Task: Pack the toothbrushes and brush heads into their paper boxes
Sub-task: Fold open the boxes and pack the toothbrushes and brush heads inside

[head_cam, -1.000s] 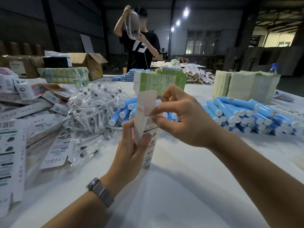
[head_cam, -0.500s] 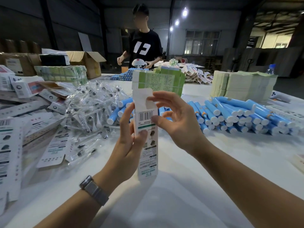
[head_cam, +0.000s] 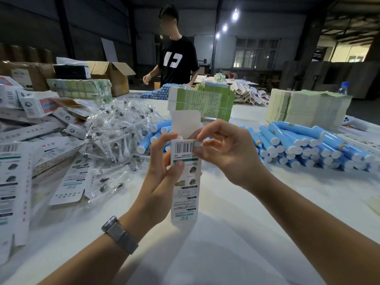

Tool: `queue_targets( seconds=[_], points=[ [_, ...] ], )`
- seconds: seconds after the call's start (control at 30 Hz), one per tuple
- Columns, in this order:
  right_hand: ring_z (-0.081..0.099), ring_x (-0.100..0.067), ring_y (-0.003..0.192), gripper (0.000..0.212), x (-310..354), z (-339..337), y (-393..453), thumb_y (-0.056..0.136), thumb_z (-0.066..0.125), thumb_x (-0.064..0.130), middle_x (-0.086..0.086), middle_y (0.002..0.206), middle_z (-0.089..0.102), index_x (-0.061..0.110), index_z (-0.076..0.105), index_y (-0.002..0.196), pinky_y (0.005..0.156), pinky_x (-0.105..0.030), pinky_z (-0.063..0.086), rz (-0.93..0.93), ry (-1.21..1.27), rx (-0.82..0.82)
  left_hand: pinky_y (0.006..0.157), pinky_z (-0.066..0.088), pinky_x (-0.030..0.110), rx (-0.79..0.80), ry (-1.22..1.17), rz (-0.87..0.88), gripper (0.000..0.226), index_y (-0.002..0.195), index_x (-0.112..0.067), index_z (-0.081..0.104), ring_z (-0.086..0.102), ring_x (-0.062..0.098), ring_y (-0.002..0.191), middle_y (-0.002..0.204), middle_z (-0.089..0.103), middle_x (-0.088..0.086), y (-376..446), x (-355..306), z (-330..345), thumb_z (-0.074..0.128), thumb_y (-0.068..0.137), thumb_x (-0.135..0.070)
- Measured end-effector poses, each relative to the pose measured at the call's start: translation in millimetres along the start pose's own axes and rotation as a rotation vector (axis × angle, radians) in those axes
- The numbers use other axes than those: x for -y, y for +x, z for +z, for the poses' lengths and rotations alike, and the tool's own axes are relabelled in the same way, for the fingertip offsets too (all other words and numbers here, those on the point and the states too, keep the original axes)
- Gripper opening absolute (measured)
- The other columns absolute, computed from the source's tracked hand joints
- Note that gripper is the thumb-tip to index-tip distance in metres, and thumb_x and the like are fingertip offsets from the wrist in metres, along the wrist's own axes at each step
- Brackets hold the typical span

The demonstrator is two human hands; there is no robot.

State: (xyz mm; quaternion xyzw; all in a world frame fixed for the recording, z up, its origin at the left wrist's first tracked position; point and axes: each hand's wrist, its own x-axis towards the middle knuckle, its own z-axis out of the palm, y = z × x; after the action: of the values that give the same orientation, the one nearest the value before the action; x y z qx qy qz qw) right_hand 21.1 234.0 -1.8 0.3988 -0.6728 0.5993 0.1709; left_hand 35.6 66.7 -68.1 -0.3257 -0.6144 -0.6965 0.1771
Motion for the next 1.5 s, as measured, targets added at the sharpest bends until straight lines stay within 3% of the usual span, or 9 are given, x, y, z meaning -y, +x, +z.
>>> queue_targets(
  seconds=[0.2, 0.4, 0.47, 0.57, 0.67, 0.87, 1.0, 1.17, 1.5],
  points=[
    [0.068, -0.028, 0.099, 0.032, 2, -1, 3, 0.072, 0.072, -0.008, -0.013, 0.096, 0.070, 0.011, 0.060, 0.093, 0.096, -0.043, 0.052, -0.032, 0.044, 0.013, 0.088, 0.051, 0.067, 0.005, -0.042, -0.034, 0.050, 0.117, -0.057, 0.047, 0.059, 0.054, 0.100, 0.115, 0.068, 0.000, 1, -4, 3, 0.041, 0.097, -0.012],
    [0.064, -0.024, 0.108, 0.089, 3, 3, 3, 0.070, 0.071, -0.015, -0.003, 0.135, 0.051, 0.036, 0.039, 0.136, 0.088, -0.041, 0.056, -0.043, 0.040, -0.079, 0.089, 0.056, 0.059, 0.027, -0.008, -0.043, 0.050, 0.117, -0.059, 0.045, 0.064, 0.042, 0.102, 0.114, 0.068, -0.009, 1, -4, 4, 0.041, 0.098, -0.013],
    [0.065, -0.024, 0.108, 0.095, 1, 2, 2, 0.071, 0.072, -0.013, 0.000, 0.130, 0.058, 0.038, 0.032, 0.142, 0.089, -0.042, 0.057, -0.035, 0.041, -0.073, 0.089, 0.056, 0.060, 0.019, 0.008, -0.031, 0.051, 0.120, -0.060, 0.043, 0.066, 0.032, 0.101, 0.116, 0.068, -0.009, 1, -2, 4, 0.041, 0.099, -0.013],
    [0.068, -0.022, 0.106, 0.071, 0, -1, 3, 0.074, 0.075, -0.004, 0.002, 0.104, 0.072, 0.031, 0.048, 0.129, 0.092, -0.045, 0.054, -0.035, -0.056, -0.055, 0.091, 0.054, 0.062, -0.008, 0.022, -0.018, 0.058, 0.124, -0.066, 0.035, 0.067, 0.026, 0.106, 0.123, 0.066, -0.008, 1, 0, 6, 0.041, 0.100, -0.014],
    [0.069, -0.020, 0.103, 0.044, 0, 0, 2, 0.077, 0.072, -0.002, -0.001, 0.101, 0.074, 0.027, 0.061, 0.107, 0.087, -0.042, 0.053, -0.062, -0.162, -0.053, 0.096, 0.050, 0.065, -0.014, 0.007, -0.004, 0.063, 0.129, -0.072, 0.027, 0.064, 0.027, 0.118, 0.136, 0.060, -0.012, 1, 3, 6, 0.044, 0.101, -0.018],
    [0.069, -0.016, 0.092, 0.016, 7, -4, 5, 0.083, 0.070, 0.005, -0.007, 0.092, 0.074, 0.016, 0.069, 0.094, 0.081, -0.034, 0.056, -0.028, -0.045, -0.062, 0.087, 0.056, 0.061, 0.017, 0.062, 0.023, 0.045, 0.131, -0.057, 0.037, 0.068, 0.022, 0.102, 0.119, 0.067, -0.008, 2, 6, 4, 0.049, 0.098, -0.029],
    [0.067, -0.011, 0.091, 0.017, 8, -2, 5, 0.083, 0.072, 0.007, 0.007, 0.089, 0.072, 0.021, 0.070, 0.091, 0.081, -0.036, 0.057, -0.009, -0.057, -0.042, 0.084, 0.059, 0.049, 0.017, 0.055, 0.034, 0.044, 0.129, -0.059, 0.038, 0.069, 0.027, 0.099, 0.117, 0.068, -0.003, 1, 5, 5, 0.051, 0.096, -0.031],
    [0.064, -0.015, 0.100, 0.018, 4, 0, 4, 0.086, 0.071, 0.010, 0.003, 0.102, 0.066, 0.026, 0.070, 0.093, 0.086, -0.044, 0.056, 0.022, -0.181, -0.005, 0.089, 0.058, 0.054, 0.003, 0.070, 0.030, 0.053, 0.133, -0.064, 0.034, 0.070, 0.028, 0.101, 0.120, 0.068, -0.001, 1, 3, 5, 0.053, 0.094, -0.034],
    [0.059, -0.015, 0.085, 0.007, 18, 2, 5, 0.085, 0.075, 0.015, -0.004, 0.088, 0.059, 0.020, 0.070, 0.087, 0.067, -0.028, 0.051, -0.002, -0.349, 0.006, 0.087, 0.059, 0.046, 0.029, 0.096, 0.027, 0.058, 0.136, -0.067, 0.030, 0.069, 0.035, 0.102, 0.118, 0.069, 0.001, 1, 6, 4, 0.054, 0.093, -0.038]
  ],
)
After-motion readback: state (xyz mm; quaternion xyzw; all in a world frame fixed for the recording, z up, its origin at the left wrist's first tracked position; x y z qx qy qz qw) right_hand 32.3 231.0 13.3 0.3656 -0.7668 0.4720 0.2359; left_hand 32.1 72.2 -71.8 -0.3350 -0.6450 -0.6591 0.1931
